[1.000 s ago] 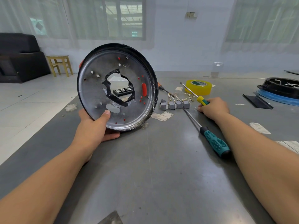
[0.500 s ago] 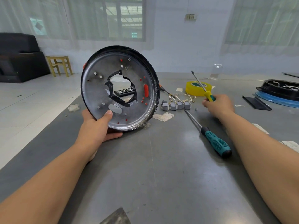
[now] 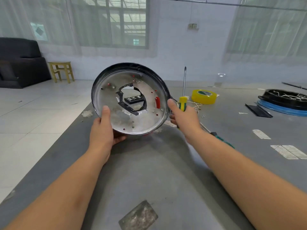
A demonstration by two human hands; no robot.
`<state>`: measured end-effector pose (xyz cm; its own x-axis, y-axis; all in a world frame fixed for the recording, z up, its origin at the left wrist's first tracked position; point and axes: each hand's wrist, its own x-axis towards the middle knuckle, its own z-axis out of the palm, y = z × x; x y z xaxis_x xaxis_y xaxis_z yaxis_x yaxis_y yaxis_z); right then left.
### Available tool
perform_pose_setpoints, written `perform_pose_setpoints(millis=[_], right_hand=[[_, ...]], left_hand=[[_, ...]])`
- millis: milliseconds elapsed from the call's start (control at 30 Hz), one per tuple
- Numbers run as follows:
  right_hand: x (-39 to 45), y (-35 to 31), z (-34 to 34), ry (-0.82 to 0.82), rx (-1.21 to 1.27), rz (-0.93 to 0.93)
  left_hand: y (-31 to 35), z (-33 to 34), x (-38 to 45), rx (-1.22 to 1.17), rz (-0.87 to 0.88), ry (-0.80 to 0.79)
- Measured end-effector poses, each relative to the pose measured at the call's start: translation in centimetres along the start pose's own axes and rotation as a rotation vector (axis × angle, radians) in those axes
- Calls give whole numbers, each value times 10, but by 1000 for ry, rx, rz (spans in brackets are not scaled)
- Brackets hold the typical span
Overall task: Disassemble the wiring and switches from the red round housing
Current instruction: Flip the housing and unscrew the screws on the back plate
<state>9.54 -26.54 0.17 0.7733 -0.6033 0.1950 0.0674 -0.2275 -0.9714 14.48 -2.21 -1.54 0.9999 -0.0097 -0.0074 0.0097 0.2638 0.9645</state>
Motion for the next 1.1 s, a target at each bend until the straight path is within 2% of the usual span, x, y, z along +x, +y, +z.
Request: perform_pose_setpoints(millis=[100, 167, 300, 367, 500, 567, 667, 767, 867, 967, 1033, 1100], right_hand=[[-11, 7, 14, -104, 166, 47], [-18, 8, 20, -158, 265, 135], [-27, 6, 38, -24, 370, 250], [-32, 4, 51, 44, 471, 293], [-45, 4, 88, 98, 566, 332], [-52, 4, 99, 108, 529, 319], [-58, 0, 101, 29, 460, 270], [-57, -1, 92, -57, 300, 212], [-62, 1, 69, -68, 245, 162], [-71, 7, 32, -79, -89, 12], [-78, 10, 8, -155, -344, -137], [-85, 11, -9, -265, -477, -242]], left_hand=[[12, -16, 3, 180, 55, -3], [17, -25, 3, 209, 43, -45], [20, -16, -7, -31, -56, -88], [16, -1, -12, -68, -87, -110], [1, 23, -27, -161, -196, -256], [-1, 25, -28, -245, -249, -276], [-1, 18, -22, -339, -295, -233], [0, 13, -15, -427, -308, -175], [-1, 10, -9, -457, -291, -143], [-3, 8, -3, -485, -248, -115], [-4, 8, 1, -494, -229, -102], [-6, 9, 3, -490, -219, -79]])
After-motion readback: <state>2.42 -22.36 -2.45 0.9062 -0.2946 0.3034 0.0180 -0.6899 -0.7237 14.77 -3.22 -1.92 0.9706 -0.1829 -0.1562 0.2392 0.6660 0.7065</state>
